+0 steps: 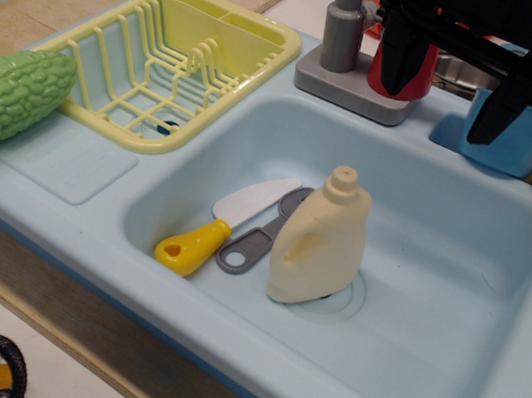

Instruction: Put detergent from sink into drying rack

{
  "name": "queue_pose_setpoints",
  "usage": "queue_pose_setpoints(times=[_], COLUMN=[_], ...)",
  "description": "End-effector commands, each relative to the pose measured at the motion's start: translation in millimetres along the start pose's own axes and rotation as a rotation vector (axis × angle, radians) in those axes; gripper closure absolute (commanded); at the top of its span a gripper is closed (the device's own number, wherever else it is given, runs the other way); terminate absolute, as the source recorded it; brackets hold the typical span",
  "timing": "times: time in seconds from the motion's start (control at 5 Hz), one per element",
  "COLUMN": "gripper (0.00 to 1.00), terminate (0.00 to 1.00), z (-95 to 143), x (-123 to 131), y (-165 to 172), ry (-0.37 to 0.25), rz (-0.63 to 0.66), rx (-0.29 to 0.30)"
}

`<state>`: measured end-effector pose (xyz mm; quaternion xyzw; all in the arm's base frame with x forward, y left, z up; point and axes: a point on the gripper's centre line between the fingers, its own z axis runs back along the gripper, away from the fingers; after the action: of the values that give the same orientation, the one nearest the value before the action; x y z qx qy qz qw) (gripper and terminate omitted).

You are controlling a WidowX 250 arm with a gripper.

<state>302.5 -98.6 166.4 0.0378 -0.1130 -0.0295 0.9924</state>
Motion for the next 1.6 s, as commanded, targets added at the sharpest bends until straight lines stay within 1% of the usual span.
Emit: queue_pose_setpoints(times=[0.0, 0.2, 0.4, 0.6, 0.8, 1.0, 1.2, 1.4], gripper=[0.0, 0.0, 0.0, 0.0, 0.0, 0.0, 0.0, 0.0], terminate=[0.0, 0.0, 0.0, 0.0, 0.0, 0.0, 0.0, 0.0], z=[0.0, 12.5, 15.2, 19.4, 17.1, 8.3, -3.2, -17.8], x=[0.0, -14.3, -28.7, -37.2, -52.0, -62.8, -71.3, -75.2], y=[0.0, -7.1, -0.5, 2.5, 3.4, 4.2, 7.8, 11.0], ry=[0.0, 0.035, 0.07, 0.122, 0.159, 0.197, 0.193, 0.164], rz=[0.0, -0.068, -0.206, -0.279, -0.261, -0.213, -0.178, -0.158], rx=[0.0, -0.009, -0.07, -0.107, -0.108, -0.109, -0.073, -0.052])
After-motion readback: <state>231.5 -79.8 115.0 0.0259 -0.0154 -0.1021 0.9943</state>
